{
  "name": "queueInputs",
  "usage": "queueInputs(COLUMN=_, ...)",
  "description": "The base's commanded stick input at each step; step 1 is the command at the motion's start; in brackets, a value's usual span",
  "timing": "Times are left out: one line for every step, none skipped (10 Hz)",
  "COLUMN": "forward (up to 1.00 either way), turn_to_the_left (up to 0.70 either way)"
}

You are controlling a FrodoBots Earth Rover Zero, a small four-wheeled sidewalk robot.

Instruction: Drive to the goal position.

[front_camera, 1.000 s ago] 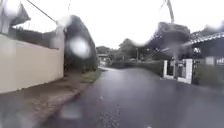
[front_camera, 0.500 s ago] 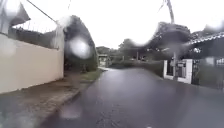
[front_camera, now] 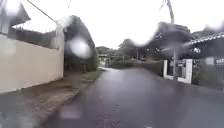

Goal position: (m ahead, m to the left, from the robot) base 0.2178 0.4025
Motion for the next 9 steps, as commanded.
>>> queueInputs(forward=0.70, turn_to_the_left=0.00)
queueInputs(forward=0.70, turn_to_the_left=0.00)
queueInputs(forward=0.70, turn_to_the_left=0.00)
queueInputs(forward=0.70, turn_to_the_left=0.00)
queueInputs(forward=0.70, turn_to_the_left=0.00)
queueInputs(forward=0.70, turn_to_the_left=0.00)
queueInputs(forward=0.69, turn_to_the_left=0.00)
queueInputs(forward=0.54, turn_to_the_left=0.00)
queueInputs(forward=0.39, turn_to_the_left=0.00)
